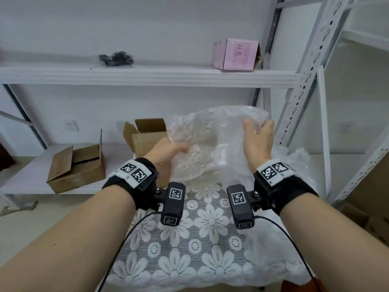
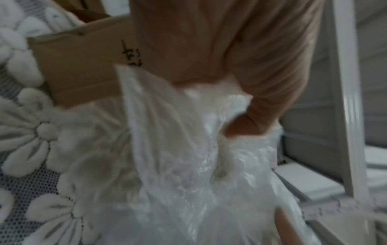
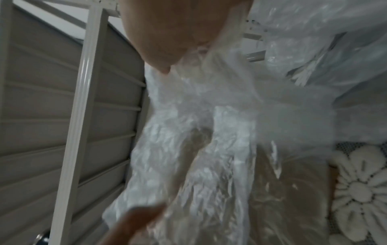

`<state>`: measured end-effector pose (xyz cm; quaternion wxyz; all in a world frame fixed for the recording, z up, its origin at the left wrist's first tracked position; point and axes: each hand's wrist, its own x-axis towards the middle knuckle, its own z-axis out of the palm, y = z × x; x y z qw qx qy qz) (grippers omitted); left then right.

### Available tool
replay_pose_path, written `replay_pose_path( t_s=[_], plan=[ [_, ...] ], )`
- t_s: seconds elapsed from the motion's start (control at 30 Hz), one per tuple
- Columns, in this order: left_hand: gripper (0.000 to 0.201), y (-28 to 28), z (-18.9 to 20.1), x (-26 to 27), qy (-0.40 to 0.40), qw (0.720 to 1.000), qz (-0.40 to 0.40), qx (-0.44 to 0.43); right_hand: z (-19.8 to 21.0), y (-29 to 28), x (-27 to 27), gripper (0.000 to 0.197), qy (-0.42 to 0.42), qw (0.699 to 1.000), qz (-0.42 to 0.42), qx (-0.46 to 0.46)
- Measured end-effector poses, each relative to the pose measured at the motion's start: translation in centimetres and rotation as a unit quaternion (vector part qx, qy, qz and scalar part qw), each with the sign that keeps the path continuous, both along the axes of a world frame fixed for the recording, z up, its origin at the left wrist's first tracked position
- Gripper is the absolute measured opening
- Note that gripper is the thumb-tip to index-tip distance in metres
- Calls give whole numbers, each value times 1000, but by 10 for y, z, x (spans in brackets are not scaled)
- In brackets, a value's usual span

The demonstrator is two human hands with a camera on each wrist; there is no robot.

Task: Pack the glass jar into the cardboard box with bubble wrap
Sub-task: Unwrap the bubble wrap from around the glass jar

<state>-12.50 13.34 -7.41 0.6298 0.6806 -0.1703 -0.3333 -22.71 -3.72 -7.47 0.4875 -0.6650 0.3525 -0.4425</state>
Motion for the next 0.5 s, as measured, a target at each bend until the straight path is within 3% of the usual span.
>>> replay_pose_path(
  t_s=[0.03, 0.1, 0.23, 0.33, 0.4, 0.5],
  plan=[
    [38, -1, 2, -3, -22, 999, -25, 6, 0, 2, -1, 39, 1, 1000, 13, -17],
    [50, -5, 2, -5, -45, 999, 16, -13, 2, 6, 0, 45, 8, 999, 15, -34],
    [44, -8, -3, 0, -33, 984, 170, -43, 8, 10, 2, 20, 0, 998, -10, -63],
    [25, -9, 0, -4, -59, 985, 152, -59, 11, 16, 4, 18, 65, 985, -28, -160],
    [17, -13, 2, -12, -89, 988, 105, -67, 14, 25, 6, 4, 94, 973, -23, -209],
    [23, -18, 1, -21, -91, 992, 37, -82, 15, 36, 11, 20, 118, 955, 4, -271]
  ],
)
